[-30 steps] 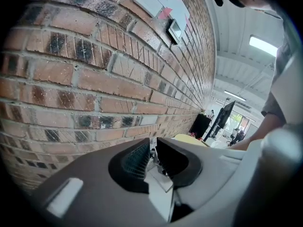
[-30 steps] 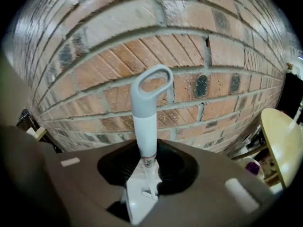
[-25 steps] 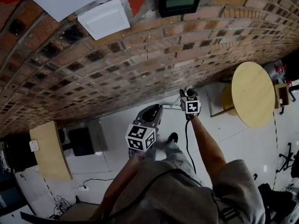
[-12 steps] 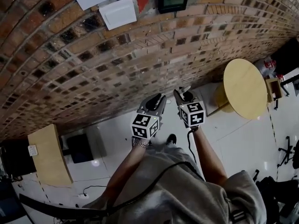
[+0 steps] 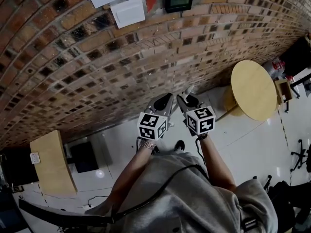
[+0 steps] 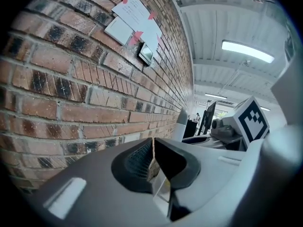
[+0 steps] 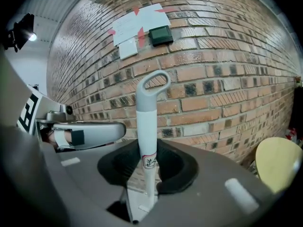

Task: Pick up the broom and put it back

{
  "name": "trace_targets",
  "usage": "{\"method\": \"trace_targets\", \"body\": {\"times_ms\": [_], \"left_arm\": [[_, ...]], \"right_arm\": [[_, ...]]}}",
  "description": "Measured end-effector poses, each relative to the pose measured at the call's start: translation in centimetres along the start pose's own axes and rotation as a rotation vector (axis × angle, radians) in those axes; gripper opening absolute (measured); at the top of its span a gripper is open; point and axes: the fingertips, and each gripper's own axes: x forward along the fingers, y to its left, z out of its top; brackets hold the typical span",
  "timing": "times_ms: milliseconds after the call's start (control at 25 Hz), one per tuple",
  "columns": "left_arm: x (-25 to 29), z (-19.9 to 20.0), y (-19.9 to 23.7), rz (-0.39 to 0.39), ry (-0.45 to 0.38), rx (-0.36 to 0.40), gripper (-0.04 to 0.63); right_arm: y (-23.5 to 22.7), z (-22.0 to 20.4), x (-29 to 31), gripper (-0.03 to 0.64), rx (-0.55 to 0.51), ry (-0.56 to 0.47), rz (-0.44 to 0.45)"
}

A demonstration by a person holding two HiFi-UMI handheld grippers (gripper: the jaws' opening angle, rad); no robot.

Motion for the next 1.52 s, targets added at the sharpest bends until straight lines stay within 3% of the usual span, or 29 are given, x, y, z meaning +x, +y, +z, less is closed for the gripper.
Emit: {"method": "trace_targets", "body": {"times_ms": [200,360,600,1520], "left_arm": [[-0.3,-0.2,-0.6,-0.01,0.012,0.029,0.005],[-0.6,0.6,-0.7,-0.021,-0.023,-0.014,0.008],[-0.7,0.7,-0.6,-0.012,-0.021,-0.018,0.009],[-0.1,0.4,-0.3,0.003,-0.007,-0.006,0.009]], "right_arm": [[0.9,-0.2,-0.4,0.098,-0.035,0.006,0.002],[1.1,-0.2,-0.5,0.098,-0.078,0.014,-0.009],[0.6,0.1,-0.8,0.1,-0.116,0.012,-0.034],[-0.7,-0.3,0.6,0.098,-0.034,0.018,-0.016]]}}
